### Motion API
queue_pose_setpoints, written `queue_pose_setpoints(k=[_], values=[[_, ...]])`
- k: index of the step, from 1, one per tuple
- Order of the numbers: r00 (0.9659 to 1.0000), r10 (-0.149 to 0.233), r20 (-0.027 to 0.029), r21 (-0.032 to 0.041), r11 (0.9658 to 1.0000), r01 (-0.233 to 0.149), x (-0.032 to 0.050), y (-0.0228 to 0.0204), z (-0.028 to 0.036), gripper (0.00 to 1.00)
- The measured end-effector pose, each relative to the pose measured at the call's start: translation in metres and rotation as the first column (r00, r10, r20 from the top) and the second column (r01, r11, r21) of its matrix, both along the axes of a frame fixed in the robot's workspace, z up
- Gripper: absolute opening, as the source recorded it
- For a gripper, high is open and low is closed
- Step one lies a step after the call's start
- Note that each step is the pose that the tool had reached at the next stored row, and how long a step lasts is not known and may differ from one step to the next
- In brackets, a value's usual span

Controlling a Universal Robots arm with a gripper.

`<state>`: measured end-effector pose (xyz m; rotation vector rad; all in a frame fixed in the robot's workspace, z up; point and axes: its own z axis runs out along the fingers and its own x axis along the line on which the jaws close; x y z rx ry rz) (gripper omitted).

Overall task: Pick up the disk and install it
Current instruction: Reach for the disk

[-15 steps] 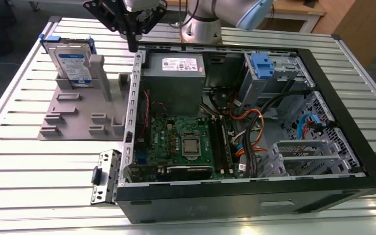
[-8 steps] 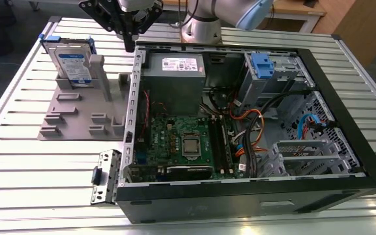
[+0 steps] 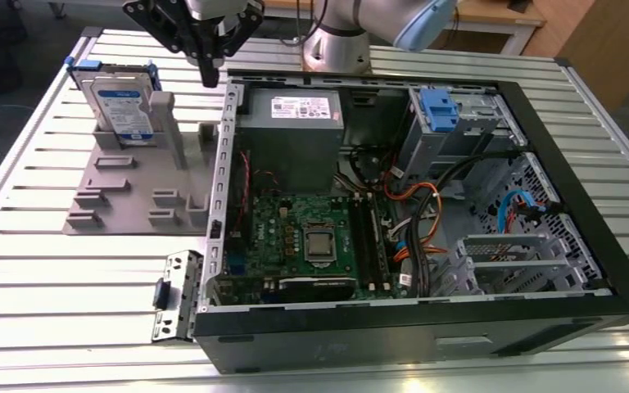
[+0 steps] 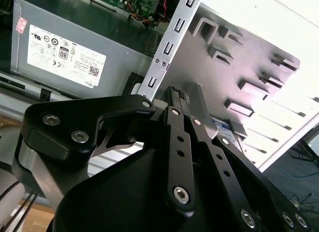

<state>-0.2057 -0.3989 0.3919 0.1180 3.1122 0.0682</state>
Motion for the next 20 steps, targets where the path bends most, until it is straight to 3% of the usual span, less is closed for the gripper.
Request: queue_pose_setpoints(k=[20], values=[[1.0,0.0,0.0,0.0,1.0,0.0,-0.0137,0.0,-0.0011,0.1]])
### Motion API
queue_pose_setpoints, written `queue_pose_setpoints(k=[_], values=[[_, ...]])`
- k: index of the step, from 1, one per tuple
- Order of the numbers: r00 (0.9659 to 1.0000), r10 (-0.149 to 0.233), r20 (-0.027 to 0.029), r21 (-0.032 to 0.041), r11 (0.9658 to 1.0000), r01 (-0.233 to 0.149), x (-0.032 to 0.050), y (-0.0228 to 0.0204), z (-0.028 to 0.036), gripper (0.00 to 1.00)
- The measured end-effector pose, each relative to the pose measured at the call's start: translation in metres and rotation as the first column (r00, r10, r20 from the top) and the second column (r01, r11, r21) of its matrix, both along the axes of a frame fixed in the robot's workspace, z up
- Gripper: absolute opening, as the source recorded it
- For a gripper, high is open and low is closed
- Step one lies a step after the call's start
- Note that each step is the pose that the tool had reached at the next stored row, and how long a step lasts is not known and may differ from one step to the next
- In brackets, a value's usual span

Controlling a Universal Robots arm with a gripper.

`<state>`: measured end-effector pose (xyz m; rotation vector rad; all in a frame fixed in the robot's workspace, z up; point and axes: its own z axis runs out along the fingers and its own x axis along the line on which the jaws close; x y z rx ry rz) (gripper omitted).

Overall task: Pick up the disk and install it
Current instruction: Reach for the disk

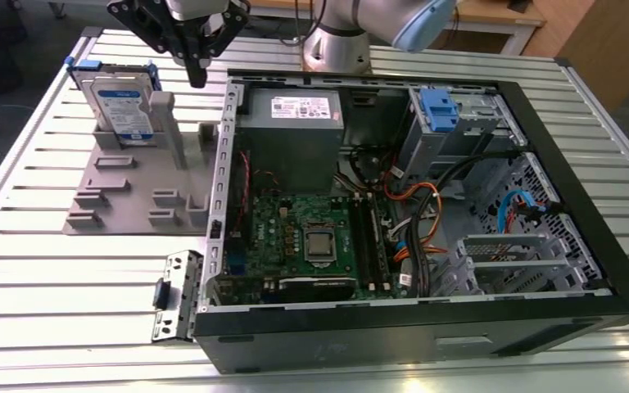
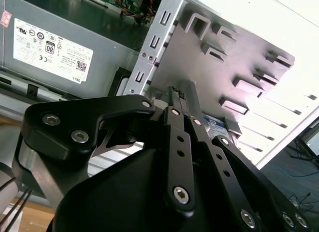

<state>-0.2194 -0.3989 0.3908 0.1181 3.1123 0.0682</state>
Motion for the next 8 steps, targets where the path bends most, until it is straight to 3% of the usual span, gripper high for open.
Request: queue_pose_setpoints(k=[8], values=[[1.0,0.0,0.0,0.0,1.0,0.0,-0.0092,0.0002,-0.0008,0.1]])
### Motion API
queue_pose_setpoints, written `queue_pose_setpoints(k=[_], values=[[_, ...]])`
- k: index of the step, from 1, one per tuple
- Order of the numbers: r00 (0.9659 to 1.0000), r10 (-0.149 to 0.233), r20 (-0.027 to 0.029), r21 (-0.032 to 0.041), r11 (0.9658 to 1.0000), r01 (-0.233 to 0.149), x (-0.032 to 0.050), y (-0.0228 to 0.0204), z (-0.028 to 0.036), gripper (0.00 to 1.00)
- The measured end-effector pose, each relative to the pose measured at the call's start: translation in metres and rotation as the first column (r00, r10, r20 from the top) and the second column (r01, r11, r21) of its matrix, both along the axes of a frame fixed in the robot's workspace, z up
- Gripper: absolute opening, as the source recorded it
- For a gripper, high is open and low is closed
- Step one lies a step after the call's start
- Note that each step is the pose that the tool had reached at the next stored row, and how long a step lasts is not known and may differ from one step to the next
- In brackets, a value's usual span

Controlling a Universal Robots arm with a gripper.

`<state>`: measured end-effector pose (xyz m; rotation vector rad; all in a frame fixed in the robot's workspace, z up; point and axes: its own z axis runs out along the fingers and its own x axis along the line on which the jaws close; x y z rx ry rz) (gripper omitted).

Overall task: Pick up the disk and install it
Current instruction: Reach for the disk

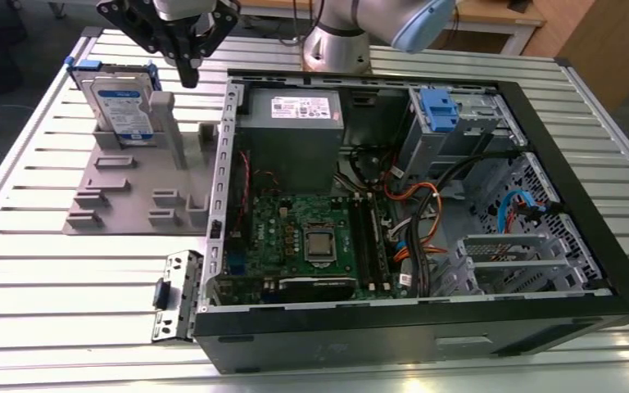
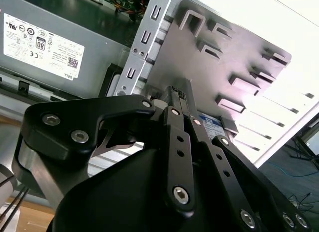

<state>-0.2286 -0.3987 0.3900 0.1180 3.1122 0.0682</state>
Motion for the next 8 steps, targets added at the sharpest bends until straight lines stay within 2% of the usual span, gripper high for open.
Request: queue_pose_setpoints(k=[8], values=[[1.0,0.0,0.0,0.0,1.0,0.0,-0.0122,0.0007,-0.0016,0.1]])
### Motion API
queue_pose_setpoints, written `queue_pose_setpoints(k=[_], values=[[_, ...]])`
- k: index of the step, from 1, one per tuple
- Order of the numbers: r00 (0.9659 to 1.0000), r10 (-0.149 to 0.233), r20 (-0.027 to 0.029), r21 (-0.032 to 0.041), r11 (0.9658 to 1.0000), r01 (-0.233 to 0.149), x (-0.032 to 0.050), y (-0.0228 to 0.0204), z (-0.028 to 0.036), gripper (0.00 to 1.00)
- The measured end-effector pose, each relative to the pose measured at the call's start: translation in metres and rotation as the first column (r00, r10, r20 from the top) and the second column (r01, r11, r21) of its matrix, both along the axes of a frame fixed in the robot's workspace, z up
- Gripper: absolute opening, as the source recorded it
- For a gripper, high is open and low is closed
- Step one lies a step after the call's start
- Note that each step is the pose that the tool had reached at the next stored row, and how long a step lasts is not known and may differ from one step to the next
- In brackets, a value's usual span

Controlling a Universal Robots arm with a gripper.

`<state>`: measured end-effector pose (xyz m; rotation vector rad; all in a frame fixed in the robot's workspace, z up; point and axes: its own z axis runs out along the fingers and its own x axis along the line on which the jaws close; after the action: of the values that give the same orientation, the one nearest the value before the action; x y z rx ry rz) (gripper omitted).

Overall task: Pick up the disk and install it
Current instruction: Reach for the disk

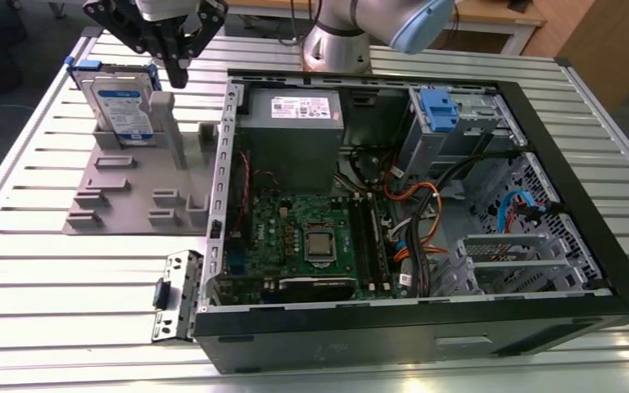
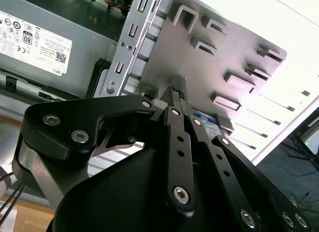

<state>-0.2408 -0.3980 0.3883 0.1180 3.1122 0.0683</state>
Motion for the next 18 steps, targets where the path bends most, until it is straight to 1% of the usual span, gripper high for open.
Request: queue_pose_setpoints(k=[6,10,14,18], values=[[1.0,0.0,0.0001,-0.002,1.0,0.0,-0.0099,0.0013,-0.0017,0.1],[1.0,0.0,-0.0002,-0.0083,1.0,0.0,-0.0169,0.0036,-0.0032,0.1],[1.0,0.0,0.0,-0.0092,1.0,0.0,-0.0244,0.0056,-0.0044,0.1],[1.0,0.0,0.0,-0.0093,1.0,0.0,-0.0306,0.0063,-0.0054,0.1]])
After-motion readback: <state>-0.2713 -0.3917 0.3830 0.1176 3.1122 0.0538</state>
